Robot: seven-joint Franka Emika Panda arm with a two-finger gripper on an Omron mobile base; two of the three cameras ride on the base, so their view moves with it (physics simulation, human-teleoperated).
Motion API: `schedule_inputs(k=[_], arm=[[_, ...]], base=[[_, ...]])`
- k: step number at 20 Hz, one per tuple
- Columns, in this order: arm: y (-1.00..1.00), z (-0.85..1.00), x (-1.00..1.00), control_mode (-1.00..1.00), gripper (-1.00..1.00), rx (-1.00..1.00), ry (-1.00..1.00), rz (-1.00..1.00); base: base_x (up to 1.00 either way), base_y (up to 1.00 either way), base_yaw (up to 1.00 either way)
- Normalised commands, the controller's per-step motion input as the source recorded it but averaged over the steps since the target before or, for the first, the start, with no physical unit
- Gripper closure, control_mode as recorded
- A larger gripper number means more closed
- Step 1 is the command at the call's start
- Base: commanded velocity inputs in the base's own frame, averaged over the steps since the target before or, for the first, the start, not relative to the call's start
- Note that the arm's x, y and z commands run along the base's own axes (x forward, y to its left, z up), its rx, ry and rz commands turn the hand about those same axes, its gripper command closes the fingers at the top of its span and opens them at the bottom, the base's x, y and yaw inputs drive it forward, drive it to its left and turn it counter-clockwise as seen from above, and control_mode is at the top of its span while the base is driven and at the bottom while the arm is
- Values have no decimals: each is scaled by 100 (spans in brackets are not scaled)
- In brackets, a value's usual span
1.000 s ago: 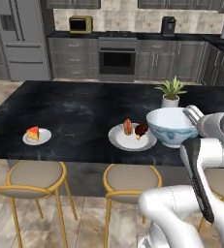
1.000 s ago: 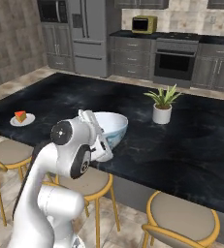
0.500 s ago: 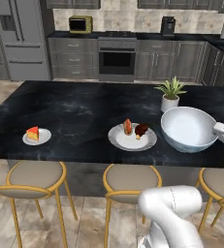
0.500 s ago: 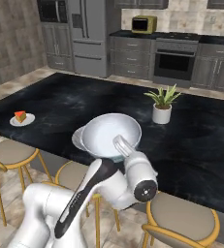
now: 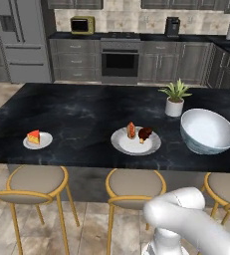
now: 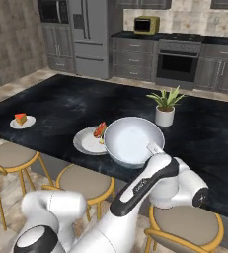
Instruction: Take the smaller bowl and place it next to the appetizer plate on the dining counter , and place the larger bowl next to the plate with cooked food.
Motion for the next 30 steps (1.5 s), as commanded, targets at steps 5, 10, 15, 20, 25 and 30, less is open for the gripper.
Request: schedule_inputs(k=[5, 10, 15, 20, 25, 30], arm=[[-50, -17, 73, -100, 100, 1, 7, 2], [0, -42, 74, -100, 100, 0, 0, -2], [0, -37, 38, -100, 100, -1, -7, -3], [1, -23, 45, -100, 100, -10, 2, -5], [12, -10, 45, -100, 100, -14, 8, -12], [27, -7, 32, -100, 100, -7, 7, -15]], base=[[0, 0, 0], [0, 0, 0], [0, 0, 0], [0, 0, 0], [0, 0, 0], [0, 0, 0]])
